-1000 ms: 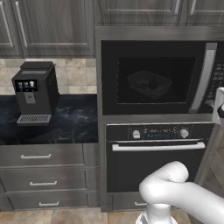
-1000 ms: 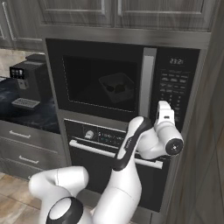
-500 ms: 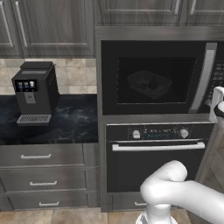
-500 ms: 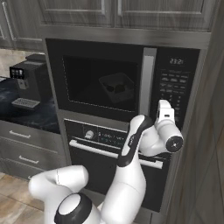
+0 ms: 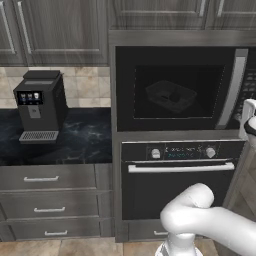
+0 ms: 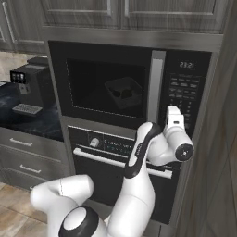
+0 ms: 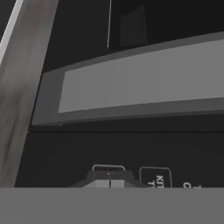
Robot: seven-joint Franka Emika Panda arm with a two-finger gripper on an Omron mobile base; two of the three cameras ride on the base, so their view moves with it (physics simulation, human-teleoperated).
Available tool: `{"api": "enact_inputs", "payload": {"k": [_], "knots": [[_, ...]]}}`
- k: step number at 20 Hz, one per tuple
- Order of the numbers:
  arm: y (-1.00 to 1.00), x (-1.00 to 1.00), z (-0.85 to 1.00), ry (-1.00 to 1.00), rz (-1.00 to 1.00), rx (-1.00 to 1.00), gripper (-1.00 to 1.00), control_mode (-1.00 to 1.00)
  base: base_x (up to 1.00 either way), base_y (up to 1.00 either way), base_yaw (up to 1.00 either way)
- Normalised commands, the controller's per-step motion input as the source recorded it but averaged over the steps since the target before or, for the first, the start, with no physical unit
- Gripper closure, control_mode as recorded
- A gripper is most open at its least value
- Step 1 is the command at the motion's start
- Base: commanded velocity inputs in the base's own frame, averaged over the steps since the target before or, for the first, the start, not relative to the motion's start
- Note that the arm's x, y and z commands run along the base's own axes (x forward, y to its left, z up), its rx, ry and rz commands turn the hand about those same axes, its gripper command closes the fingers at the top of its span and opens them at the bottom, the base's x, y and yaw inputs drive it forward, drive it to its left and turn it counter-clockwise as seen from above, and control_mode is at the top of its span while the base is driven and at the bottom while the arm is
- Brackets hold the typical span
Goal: Place the tupperware containing the chicken drumstick and onion meal in the microwave. Close the microwave door and press the start button to reheat the meal.
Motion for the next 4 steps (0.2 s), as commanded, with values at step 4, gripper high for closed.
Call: {"api": "enact_inputs", "payload": {"k": [4], "knots": [[-0.24,0.39,-0.08,0.0,-0.02,-0.02,1.0,-1.0,0.0,0.0,0.0]]}}
